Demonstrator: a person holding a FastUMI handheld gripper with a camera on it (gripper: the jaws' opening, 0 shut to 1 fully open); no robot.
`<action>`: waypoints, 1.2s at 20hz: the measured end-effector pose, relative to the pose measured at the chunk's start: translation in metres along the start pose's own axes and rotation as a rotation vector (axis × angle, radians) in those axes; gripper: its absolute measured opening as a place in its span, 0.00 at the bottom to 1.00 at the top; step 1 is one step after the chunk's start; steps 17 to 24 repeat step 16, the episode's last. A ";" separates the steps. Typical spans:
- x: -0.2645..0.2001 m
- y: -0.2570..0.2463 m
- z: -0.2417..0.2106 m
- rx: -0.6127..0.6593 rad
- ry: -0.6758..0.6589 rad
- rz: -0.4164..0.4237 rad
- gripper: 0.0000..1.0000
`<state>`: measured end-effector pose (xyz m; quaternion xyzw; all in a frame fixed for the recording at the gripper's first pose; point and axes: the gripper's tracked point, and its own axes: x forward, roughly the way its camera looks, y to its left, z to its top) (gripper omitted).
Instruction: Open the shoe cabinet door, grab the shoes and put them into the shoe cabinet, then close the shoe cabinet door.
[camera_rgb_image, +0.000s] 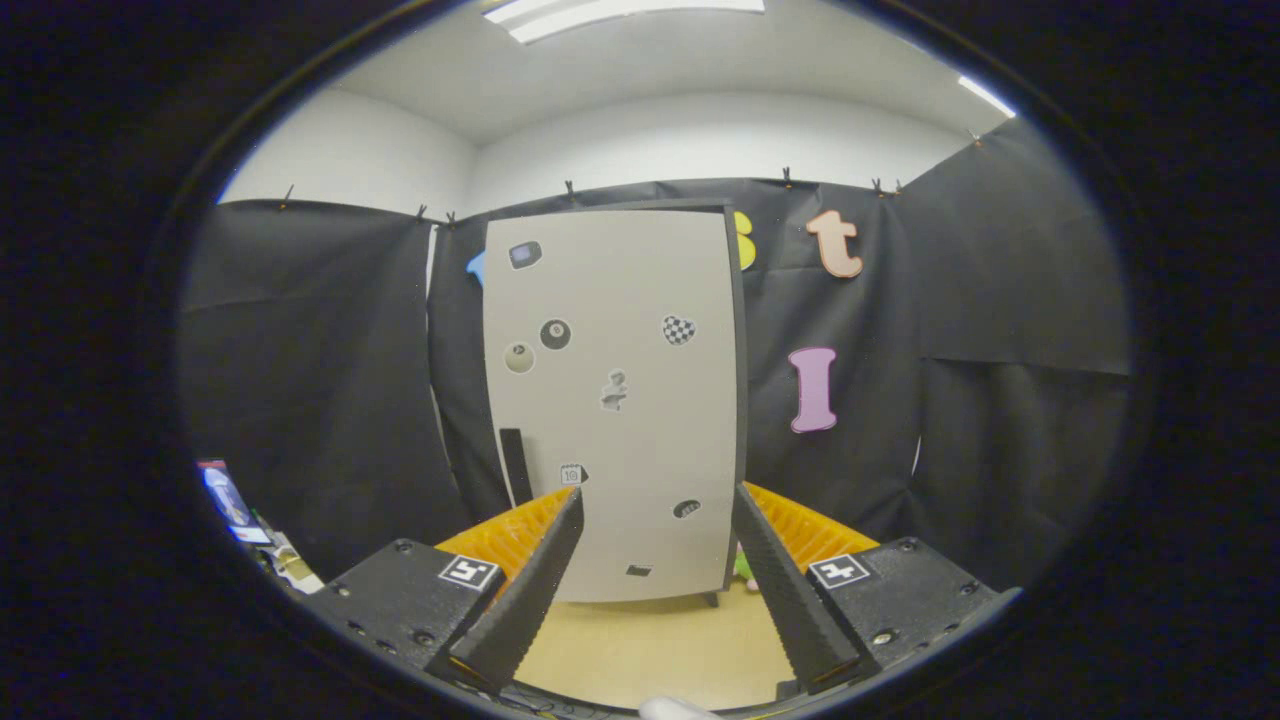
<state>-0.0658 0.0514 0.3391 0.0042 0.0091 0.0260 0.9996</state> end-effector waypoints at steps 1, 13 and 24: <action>0.001 0.000 0.000 0.002 0.000 0.001 0.98; 0.007 -0.002 0.004 0.006 -0.006 -0.004 0.98; 0.005 0.002 0.004 0.002 -0.004 0.002 0.98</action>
